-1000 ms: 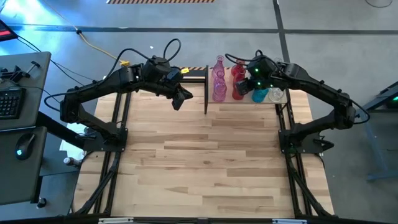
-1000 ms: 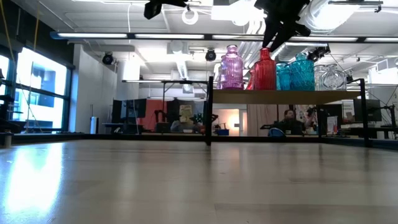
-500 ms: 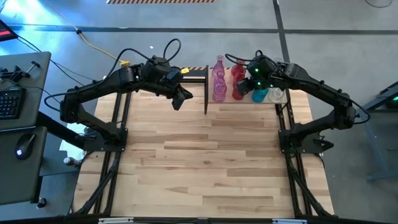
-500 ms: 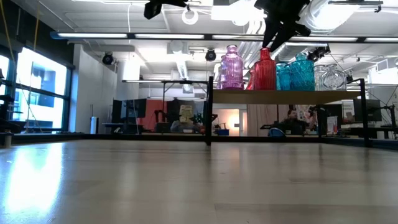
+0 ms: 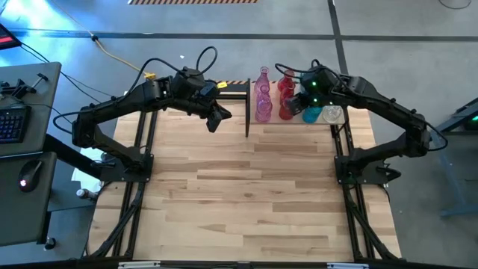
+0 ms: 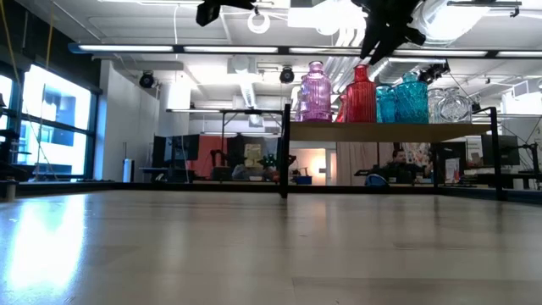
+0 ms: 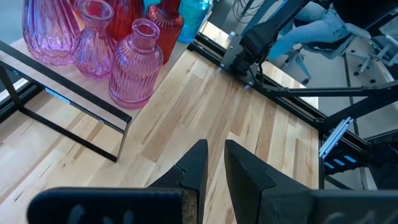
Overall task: Sort vases onto shelf
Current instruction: Adjust the vases on the shelf
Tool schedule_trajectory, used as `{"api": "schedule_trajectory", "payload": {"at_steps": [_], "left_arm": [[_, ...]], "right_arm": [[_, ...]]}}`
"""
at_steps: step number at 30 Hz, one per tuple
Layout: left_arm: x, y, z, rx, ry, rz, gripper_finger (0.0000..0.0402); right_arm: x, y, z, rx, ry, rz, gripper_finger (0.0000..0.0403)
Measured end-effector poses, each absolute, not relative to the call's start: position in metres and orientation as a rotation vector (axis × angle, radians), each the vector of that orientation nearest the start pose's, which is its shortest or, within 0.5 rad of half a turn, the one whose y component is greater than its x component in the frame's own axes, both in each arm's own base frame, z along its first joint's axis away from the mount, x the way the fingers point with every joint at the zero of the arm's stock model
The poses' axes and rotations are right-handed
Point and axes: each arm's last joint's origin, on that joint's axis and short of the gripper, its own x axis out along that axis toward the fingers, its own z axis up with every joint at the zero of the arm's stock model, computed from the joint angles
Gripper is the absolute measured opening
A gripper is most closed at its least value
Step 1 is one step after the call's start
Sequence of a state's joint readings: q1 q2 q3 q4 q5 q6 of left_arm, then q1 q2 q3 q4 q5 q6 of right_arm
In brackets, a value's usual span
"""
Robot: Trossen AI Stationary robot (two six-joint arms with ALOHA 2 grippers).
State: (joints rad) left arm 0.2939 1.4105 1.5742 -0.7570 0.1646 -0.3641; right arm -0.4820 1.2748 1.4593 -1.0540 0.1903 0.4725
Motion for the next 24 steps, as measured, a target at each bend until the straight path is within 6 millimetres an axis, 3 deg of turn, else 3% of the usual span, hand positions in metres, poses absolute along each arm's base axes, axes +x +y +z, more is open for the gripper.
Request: {"api": "schedule_trajectory", "payload": {"at_steps": [13,24], "left_arm": [[0.279,0.079,0.409,-0.488,0.551,0.230,0.0045],[0.279,0.079,0.409,-0.488,0.551,0.230,0.0045]], "right_arm": [[0.160,-0.090,0.411,0.497,0.657,-0.803,0.0117],[0.123,-0.071,0.408,0.582,0.780,-0.855,0.0117]]}}
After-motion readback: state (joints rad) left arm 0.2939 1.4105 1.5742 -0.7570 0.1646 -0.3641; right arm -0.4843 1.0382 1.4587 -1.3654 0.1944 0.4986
